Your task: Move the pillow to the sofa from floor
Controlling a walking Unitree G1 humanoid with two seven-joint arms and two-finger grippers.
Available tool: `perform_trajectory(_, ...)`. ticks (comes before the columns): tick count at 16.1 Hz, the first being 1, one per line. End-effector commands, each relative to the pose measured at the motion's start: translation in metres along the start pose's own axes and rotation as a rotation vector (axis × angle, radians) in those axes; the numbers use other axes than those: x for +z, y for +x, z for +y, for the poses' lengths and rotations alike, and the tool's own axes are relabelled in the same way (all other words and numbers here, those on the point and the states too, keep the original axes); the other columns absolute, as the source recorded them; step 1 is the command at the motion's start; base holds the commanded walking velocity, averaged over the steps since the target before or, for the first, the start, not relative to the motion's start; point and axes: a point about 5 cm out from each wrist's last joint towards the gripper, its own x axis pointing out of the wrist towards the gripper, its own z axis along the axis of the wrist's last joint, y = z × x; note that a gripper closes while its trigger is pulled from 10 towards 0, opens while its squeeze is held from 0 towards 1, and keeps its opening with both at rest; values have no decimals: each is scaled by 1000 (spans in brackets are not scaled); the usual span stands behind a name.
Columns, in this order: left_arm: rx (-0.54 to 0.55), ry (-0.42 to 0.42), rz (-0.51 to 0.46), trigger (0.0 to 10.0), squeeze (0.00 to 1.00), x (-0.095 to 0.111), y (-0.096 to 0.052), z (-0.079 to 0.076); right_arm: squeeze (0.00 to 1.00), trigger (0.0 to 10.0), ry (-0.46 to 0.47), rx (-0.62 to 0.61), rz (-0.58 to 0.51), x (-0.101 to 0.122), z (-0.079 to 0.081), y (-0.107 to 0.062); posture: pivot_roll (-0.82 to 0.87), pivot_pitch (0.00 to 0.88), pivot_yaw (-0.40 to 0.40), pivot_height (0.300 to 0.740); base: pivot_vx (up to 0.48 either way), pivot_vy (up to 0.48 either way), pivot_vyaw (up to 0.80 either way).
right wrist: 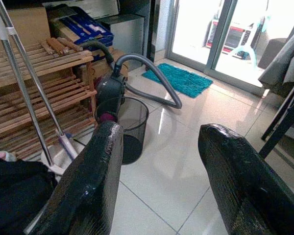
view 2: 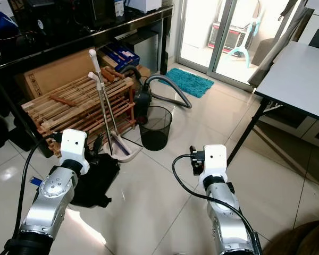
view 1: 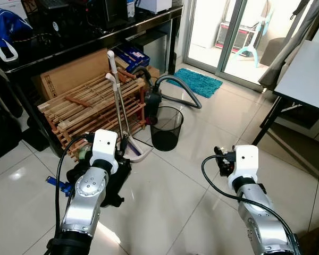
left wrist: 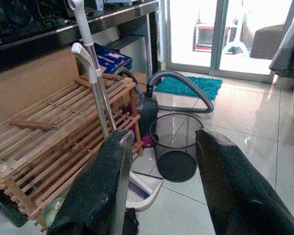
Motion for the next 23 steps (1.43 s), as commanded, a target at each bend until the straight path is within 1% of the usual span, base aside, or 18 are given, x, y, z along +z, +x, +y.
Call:
perform_trajectory(1,-18,10,12,10000,0,-3,1,-3,0,10000,3,6,-17,4,0,1,-15,0,7,740,0,0,0)
perform_trajectory(3,-19,11,13,10000,0,-4,1,-3,0,10000,7,-2,-24,4,-2,-1,-14,0,6,740,0,0,0)
perform_trajectory(5,-24,13,15,10000,0,-4,1,-4,0,10000,38,8,-4,2,-1,-1,-15,0,7,740,0,0,0)
perform_trajectory(9,-34,15,18,10000,0,-5,1,-5,0,10000,37,5,2,1,-2,-1,-14,0,7,740,0,0,-800)
perform_trajectory(12,-44,5,40,10000,0,-8,-1,-6,0,10000,31,-10,14,0,-3,-1,-13,0,6,740,0,0,-800)
perform_trajectory(15,-57,26,41,10000,0,-7,-1,-6,0,10000,20,-60,13,0,-8,-3,-15,0,8,740,0,0,-800)
perform_trajectory(16,-55,44,36,10000,0,-7,-1,-4,0,10000,21,-102,2,1,-12,-4,-18,0,13,740,0,0,-800)
perform_trajectory(17,-53,55,37,10000,0,-7,0,-3,0,10000,49,-98,1,1,-13,-4,-22,0,20,740,0,0,-800)
perform_trajectory(20,-60,56,20,10000,0,-4,1,-3,0,10000,75,-115,-12,4,-13,-5,-28,0,30,740,0,0,-800)
perform_trajectory(23,-69,62,15,10000,0,-2,2,-4,0,10000,69,-139,4,2,-16,-7,-29,0,33,740,0,0,-800)
